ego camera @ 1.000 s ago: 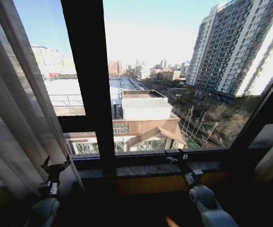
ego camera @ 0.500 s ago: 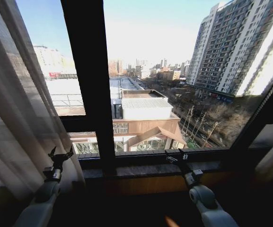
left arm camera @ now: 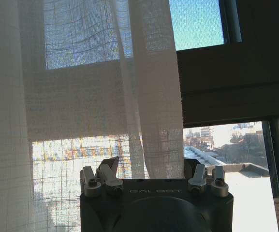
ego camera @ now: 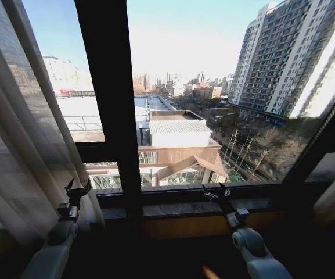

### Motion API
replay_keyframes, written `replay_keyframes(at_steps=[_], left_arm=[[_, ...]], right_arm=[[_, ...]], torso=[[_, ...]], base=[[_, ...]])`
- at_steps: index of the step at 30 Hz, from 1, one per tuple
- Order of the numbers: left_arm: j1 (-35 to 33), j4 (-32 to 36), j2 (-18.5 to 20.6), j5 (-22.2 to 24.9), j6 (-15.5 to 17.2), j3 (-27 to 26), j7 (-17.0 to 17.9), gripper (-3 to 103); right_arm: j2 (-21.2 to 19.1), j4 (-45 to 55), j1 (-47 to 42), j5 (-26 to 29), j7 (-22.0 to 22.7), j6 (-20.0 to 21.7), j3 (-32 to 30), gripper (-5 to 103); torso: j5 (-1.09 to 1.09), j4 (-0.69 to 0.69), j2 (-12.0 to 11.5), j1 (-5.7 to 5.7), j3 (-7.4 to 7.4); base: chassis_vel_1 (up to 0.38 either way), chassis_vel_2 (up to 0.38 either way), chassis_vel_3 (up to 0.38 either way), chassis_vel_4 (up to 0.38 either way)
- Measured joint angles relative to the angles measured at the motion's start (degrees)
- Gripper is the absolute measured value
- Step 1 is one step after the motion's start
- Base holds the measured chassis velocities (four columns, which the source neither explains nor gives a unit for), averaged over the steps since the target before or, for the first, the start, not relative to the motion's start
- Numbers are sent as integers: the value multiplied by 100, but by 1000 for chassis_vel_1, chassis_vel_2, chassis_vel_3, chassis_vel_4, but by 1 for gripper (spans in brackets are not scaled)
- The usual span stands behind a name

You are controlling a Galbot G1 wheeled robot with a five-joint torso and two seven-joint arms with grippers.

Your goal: Open the curtains by pulling them apart, changing their state from closed to fully open.

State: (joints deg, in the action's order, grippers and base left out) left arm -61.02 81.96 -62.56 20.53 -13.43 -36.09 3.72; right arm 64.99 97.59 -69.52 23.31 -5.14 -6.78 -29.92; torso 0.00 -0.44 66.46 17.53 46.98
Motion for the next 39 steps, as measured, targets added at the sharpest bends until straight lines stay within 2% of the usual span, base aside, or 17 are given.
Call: replay_keyframes(at_steps=[1, 3, 6, 10, 12, 16, 18, 20, 39], left_arm=[[0, 0, 0, 0, 0, 0, 0, 72], [-43, 19, -15, 5, -8, -15, -2, 61], [-72, 38, -20, 22, -9, -28, -23, 56], [-100, 44, -6, 38, -29, -49, -66, 34], [-102, 47, -2, 45, -32, -54, -70, 34], [-118, 58, 8, 73, -38, -71, -77, 13], [-123, 59, 13, 79, -44, -78, -78, 13], [-148, 58, 25, 87, -60, -94, -82, 2], [-243, 189, 45, 123, -80, -141, -74, 0]], right_arm=[[0, 0, 0, 0, 0, 0, 0, 100], [0, 0, 0, 0, 0, 0, 0, 100], [0, 0, 0, 0, 0, 0, 0, 100], [0, 0, 0, 0, 0, 0, 0, 100], [0, 0, 0, 0, 0, 0, 0, 100], [0, 0, 0, 0, 0, 0, 0, 100], [0, 0, 0, 0, 0, 0, 0, 100], [0, 0, 0, 0, 0, 0, 0, 100], [0, 0, 0, 0, 0, 0, 0, 100]], torso=[[0, 0, 0, 0, 0], [0, 0, 0, 0, 0], [0, 0, 0, -1, 0], [0, 0, 0, -1, 0], [0, 0, 0, -1, 0], [0, 0, 0, -1, 0], [0, 0, 0, -1, 0], [0, -1, 0, -1, 0], [1, -1, 0, -1, -1]], base=[[0, 0, 0, 0], [0, 0, 0, 0], [0, 0, 0, 0], [0, 0, 0, 0], [0, 0, 0, 0], [0, 0, 0, 0], [0, 0, 0, 0], [0, 0, 0, 0], [25, 25, -23, -27]])
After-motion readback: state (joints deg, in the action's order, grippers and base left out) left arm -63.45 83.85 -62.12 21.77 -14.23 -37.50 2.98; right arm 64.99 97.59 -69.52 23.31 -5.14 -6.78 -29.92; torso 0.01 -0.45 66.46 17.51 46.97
